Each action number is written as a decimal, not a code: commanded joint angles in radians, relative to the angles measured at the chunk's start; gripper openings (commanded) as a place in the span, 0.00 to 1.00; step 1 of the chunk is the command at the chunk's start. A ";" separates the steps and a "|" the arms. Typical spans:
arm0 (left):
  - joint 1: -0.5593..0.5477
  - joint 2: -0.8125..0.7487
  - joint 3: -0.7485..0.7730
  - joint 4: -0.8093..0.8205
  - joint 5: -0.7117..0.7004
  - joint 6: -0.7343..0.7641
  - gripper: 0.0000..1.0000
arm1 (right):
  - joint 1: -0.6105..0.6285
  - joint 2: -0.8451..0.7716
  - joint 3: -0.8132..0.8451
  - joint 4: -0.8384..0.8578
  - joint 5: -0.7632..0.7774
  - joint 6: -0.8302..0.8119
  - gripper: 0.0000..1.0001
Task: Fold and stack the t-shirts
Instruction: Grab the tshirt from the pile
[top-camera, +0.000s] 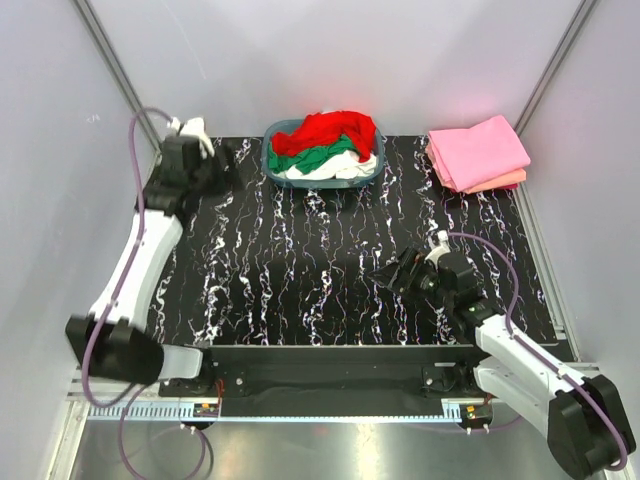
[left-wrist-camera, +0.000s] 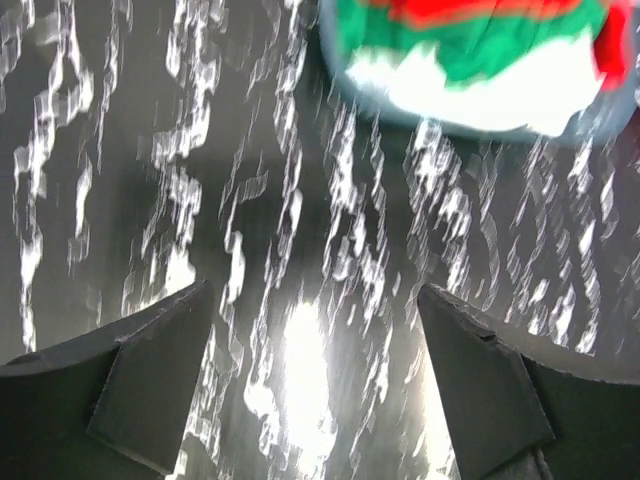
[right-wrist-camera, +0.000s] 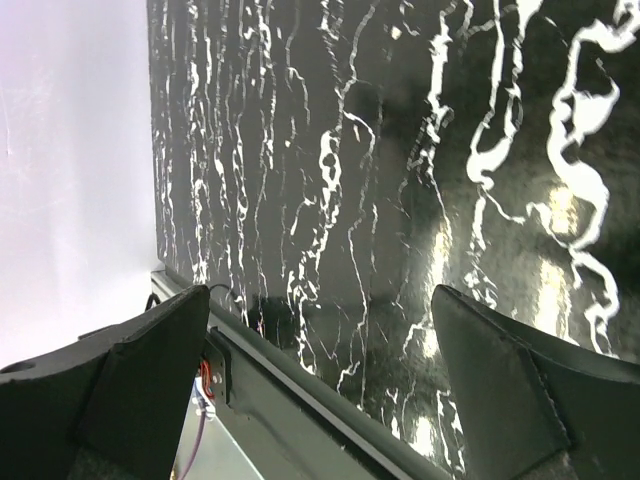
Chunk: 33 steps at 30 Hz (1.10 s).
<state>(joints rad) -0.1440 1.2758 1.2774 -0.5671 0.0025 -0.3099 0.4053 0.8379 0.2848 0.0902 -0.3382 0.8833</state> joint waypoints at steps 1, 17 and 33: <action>-0.005 0.237 0.267 0.085 -0.013 0.018 0.89 | 0.021 0.013 0.007 0.126 0.050 -0.029 1.00; -0.065 1.095 1.045 0.291 0.249 -0.003 0.89 | 0.023 -0.013 -0.044 0.195 0.045 -0.037 1.00; -0.152 1.142 1.099 0.412 0.058 0.035 0.07 | 0.023 0.000 -0.055 0.223 0.039 -0.032 1.00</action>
<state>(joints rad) -0.2783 2.5080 2.3116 -0.2314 0.1307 -0.3138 0.4191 0.8368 0.2329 0.2562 -0.3000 0.8642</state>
